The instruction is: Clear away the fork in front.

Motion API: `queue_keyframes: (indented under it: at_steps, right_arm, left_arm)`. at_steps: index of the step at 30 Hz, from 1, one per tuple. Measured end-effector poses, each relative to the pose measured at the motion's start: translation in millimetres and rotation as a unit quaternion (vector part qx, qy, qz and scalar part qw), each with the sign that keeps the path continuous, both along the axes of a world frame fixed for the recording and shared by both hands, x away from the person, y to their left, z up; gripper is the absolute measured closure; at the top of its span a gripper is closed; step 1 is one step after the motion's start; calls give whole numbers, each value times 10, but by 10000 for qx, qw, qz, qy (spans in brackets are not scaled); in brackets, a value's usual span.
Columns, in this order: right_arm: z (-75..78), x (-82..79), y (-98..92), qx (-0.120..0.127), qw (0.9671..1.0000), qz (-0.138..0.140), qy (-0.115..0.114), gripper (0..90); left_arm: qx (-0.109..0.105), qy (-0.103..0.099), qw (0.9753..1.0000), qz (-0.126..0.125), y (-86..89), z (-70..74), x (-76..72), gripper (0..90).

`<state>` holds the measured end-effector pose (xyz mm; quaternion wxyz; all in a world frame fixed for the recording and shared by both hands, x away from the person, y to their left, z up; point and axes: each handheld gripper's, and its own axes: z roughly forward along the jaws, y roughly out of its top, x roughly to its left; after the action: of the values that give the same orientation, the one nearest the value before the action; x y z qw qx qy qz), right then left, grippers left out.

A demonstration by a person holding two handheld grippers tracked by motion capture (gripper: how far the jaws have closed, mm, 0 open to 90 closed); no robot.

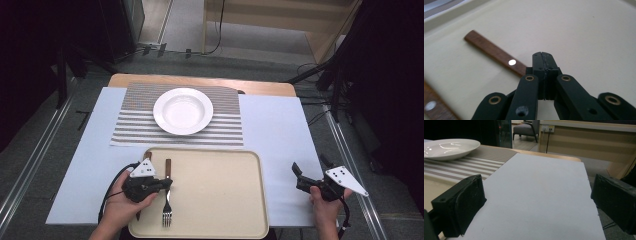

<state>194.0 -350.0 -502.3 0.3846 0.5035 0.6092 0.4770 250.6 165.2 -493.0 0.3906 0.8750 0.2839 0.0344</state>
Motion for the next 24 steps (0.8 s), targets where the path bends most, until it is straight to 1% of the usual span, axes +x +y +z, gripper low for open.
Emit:
queue_keyframes:
  at_steps: [2,3,5,6,12,18,21,23,24]
  right_arm:
    - [1,-3,0,-6,10000,-1,-5,0]
    - [1,-5,1,2,10000,-2,5,0]
    - [1,-5,2,-5,10000,-8,5,0]
    - [1,-5,1,1,10000,-9,5,0]
    - [-1,-5,-12,1,10000,-17,-4,0]
    - [-1,-3,-12,-8,10000,-15,2,0]
    - [-8,1,-4,-20,10000,7,26,0]
    - [-12,7,-1,-29,10000,-1,36,0]
    - [-15,10,0,-36,10000,4,43,0]
  left_arm:
    - [62,2,9999,-117,-62,-7,-25,897]
    - [150,-24,9998,-164,-98,-17,-40,897]
    - [349,-86,9992,-170,-132,-35,-52,897]
    - [396,-109,9990,-162,-131,-38,-49,896]
    - [284,-32,9996,-13,-57,-48,-2,897]
    - [248,-4,9995,169,-6,-51,46,896]
    - [227,-87,9991,334,-23,-41,103,896]
    - [271,-88,9989,378,-40,-50,148,896]
    - [252,-70,9989,392,-44,-64,171,896]
